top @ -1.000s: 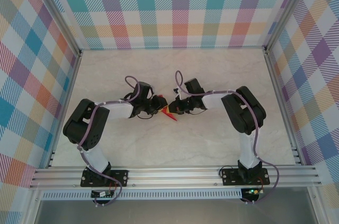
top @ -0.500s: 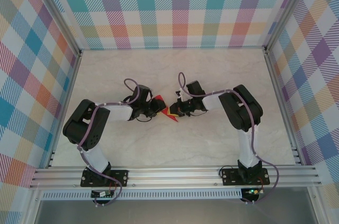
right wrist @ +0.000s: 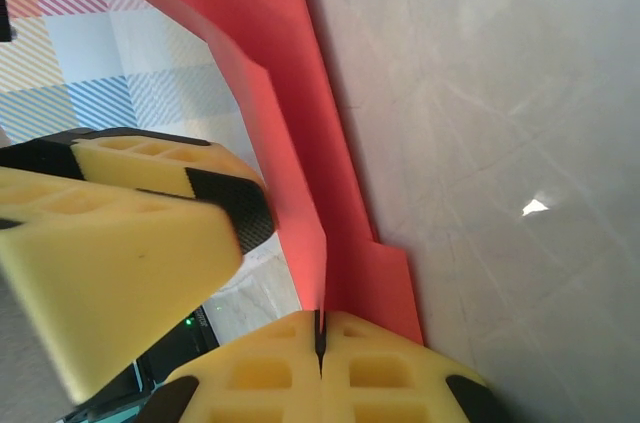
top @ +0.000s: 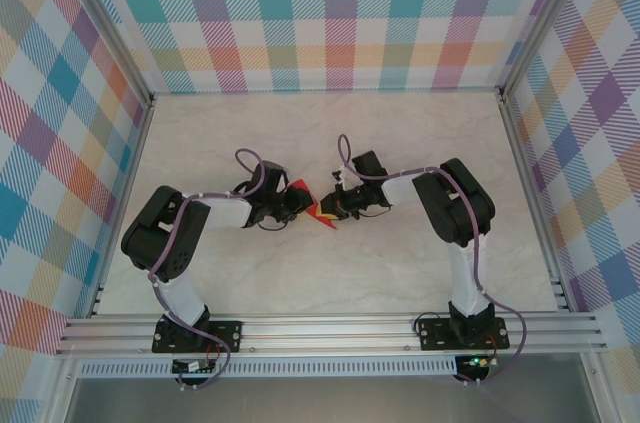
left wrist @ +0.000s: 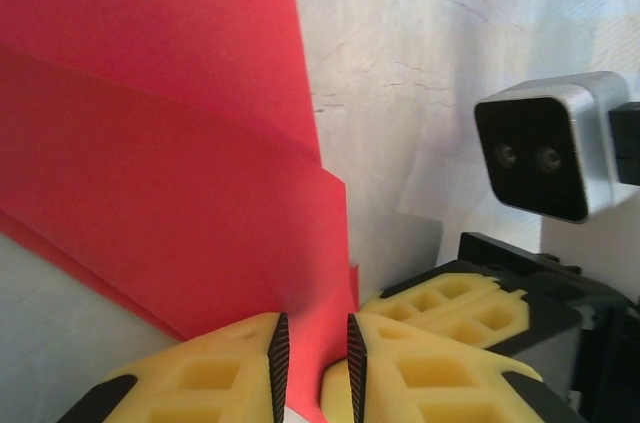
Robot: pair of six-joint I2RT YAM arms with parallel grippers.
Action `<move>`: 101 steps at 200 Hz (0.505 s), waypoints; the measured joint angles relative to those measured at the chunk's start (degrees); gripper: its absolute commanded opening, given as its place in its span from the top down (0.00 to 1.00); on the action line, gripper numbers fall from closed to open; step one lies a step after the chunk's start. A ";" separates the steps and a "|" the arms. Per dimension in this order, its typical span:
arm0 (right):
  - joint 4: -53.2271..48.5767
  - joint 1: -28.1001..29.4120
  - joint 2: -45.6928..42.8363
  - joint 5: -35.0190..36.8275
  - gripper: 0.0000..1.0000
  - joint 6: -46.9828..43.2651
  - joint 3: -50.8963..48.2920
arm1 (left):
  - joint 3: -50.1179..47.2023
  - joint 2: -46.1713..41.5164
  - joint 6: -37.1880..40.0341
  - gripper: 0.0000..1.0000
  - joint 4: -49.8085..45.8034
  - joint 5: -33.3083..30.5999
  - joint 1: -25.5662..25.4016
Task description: Fold a paper plane with a square sheet of paper (pick it up from the middle)
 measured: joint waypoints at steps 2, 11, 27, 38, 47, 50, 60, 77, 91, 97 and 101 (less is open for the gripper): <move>-0.13 0.00 0.00 0.02 1.00 0.00 0.02 | 0.00 0.13 0.00 0.76 0.02 0.00 0.00; -0.37 0.00 0.02 0.07 1.00 0.00 0.15 | 0.04 0.59 0.11 0.77 0.02 0.00 0.00; -0.98 0.00 0.15 0.04 1.00 -0.02 0.52 | 0.42 1.22 0.20 0.78 -0.07 0.02 0.00; -1.49 0.00 0.22 0.02 1.00 -0.02 0.76 | 0.74 1.44 0.35 0.79 -0.48 -0.02 0.00; -1.84 0.00 0.24 0.04 1.00 -0.07 0.94 | 0.92 1.53 0.42 0.80 -0.72 -0.17 0.02; -1.90 0.00 0.24 0.04 1.00 -0.09 0.96 | 1.01 1.55 0.42 0.80 -0.90 -0.20 0.00; -2.27 0.00 0.24 0.11 1.00 -0.22 1.09 | 1.42 1.79 0.57 0.81 -1.70 -0.37 0.00; -3.26 0.00 0.24 0.42 0.99 -0.42 1.55 | 1.84 1.97 0.76 0.81 -2.54 -0.48 0.00; -4.46 0.00 0.20 0.83 0.94 -0.72 2.08 | 1.99 1.97 0.79 0.81 -3.04 -0.59 0.00; -4.98 0.00 0.15 1.07 0.92 -1.07 2.29 | 2.05 1.97 0.81 0.81 -3.13 -0.59 0.00; -5.49 0.00 0.04 1.33 0.91 -1.33 2.51 | 2.10 1.97 0.79 0.81 -3.26 -0.61 0.00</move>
